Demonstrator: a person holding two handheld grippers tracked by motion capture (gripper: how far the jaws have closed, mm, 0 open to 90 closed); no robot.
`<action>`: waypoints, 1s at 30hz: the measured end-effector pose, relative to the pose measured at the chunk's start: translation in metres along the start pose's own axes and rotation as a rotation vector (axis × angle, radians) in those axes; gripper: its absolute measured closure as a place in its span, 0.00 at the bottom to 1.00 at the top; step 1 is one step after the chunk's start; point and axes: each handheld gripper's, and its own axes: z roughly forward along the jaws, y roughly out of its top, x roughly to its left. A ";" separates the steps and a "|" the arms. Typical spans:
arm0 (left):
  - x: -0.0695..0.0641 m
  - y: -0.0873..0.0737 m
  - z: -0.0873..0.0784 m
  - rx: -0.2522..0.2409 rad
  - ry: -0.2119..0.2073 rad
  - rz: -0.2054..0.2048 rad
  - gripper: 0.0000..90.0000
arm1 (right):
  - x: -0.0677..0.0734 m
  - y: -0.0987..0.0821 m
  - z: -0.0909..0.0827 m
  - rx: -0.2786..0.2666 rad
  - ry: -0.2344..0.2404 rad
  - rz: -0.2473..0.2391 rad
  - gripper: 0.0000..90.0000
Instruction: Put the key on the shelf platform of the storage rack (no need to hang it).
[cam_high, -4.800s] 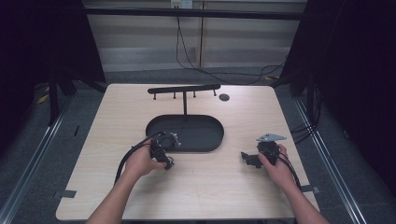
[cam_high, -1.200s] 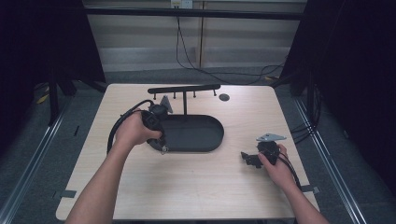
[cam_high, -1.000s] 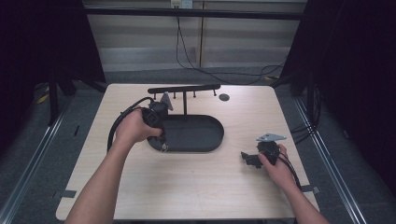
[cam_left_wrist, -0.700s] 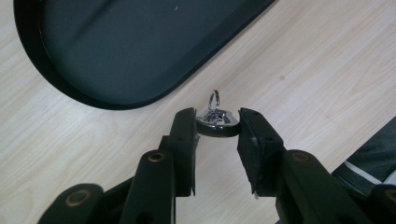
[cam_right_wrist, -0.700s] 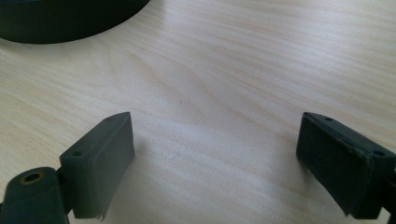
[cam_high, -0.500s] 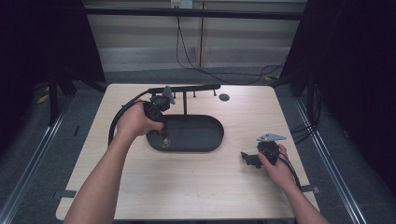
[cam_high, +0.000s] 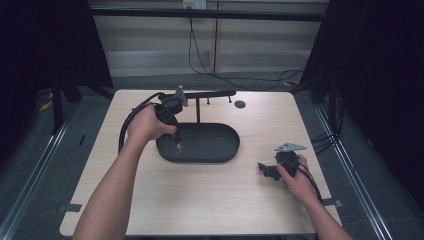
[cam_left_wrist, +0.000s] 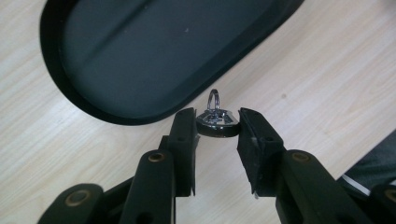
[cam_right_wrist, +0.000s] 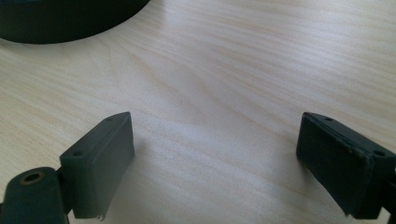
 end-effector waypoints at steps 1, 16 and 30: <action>0.001 0.001 0.000 -0.002 -0.001 -0.005 0.75 | 0.000 0.000 0.000 0.000 0.000 0.000 0.12; 0.004 0.008 0.003 -0.024 0.028 -0.027 0.75 | 0.000 0.000 0.000 0.000 0.000 0.001 0.12; 0.007 0.013 0.012 -0.023 0.045 -0.056 0.75 | 0.000 0.000 0.000 0.000 0.000 0.000 0.12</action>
